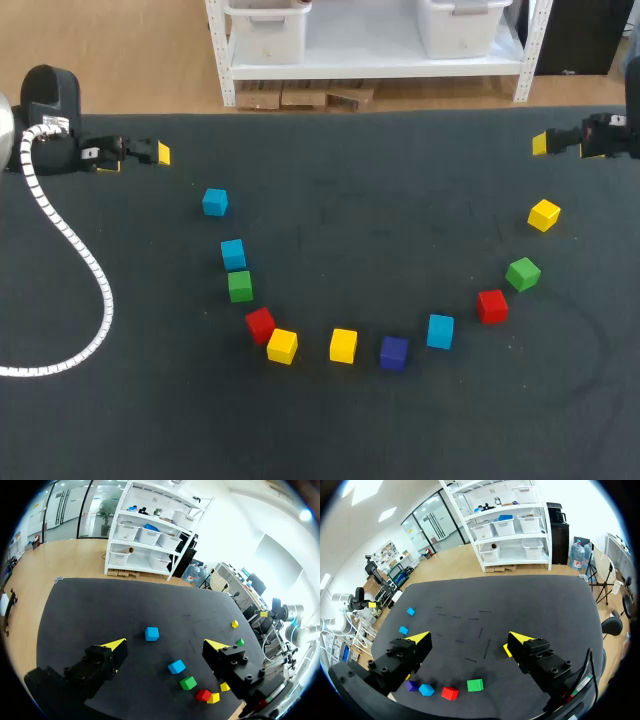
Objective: Place the blue cubes, place green cubes on the blue cubes, place the yellow cubes on the green cubes, then place the red cubes on the yellow cubes, and place purple cube on the red cubes.
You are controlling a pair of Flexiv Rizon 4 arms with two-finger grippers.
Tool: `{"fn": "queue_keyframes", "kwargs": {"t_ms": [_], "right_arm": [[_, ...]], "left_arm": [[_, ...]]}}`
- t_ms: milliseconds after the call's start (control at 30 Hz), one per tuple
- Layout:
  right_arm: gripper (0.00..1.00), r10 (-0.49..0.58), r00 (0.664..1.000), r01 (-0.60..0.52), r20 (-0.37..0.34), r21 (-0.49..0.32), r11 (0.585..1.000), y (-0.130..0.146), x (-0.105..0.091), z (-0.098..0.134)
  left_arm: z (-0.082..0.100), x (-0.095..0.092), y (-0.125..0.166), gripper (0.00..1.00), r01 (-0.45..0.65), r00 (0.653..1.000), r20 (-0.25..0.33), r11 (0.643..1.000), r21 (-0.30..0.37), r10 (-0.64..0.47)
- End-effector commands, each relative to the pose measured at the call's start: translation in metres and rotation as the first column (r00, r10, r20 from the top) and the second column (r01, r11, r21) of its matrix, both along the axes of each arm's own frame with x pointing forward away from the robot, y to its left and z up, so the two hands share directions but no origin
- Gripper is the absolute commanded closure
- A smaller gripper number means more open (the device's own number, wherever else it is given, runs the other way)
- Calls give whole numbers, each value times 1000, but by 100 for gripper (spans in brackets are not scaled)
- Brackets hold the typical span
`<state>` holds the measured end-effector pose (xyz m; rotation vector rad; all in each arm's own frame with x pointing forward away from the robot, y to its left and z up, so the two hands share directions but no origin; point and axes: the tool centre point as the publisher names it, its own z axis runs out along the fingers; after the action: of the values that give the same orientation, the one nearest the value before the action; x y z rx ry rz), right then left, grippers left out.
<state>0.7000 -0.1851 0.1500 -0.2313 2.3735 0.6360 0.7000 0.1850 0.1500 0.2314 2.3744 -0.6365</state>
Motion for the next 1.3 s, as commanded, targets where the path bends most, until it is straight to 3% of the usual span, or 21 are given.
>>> {"fn": "queue_keyframes", "kwargs": {"t_ms": [33,1100,1300], "right_arm": [[0,0,1000,0,0,0,1000,0,0,0],[0,0,1000,0,0,0,1000,0,0,0],[0,0,1000,0,0,0,1000,0,0,0]], "left_arm": [[0,0,0,0,0,1000,0,1000,0,0],[0,0,0,0,0,1000,0,1000,0,0],[1,1,7,0,130,991,20,984,120,-133]]}}
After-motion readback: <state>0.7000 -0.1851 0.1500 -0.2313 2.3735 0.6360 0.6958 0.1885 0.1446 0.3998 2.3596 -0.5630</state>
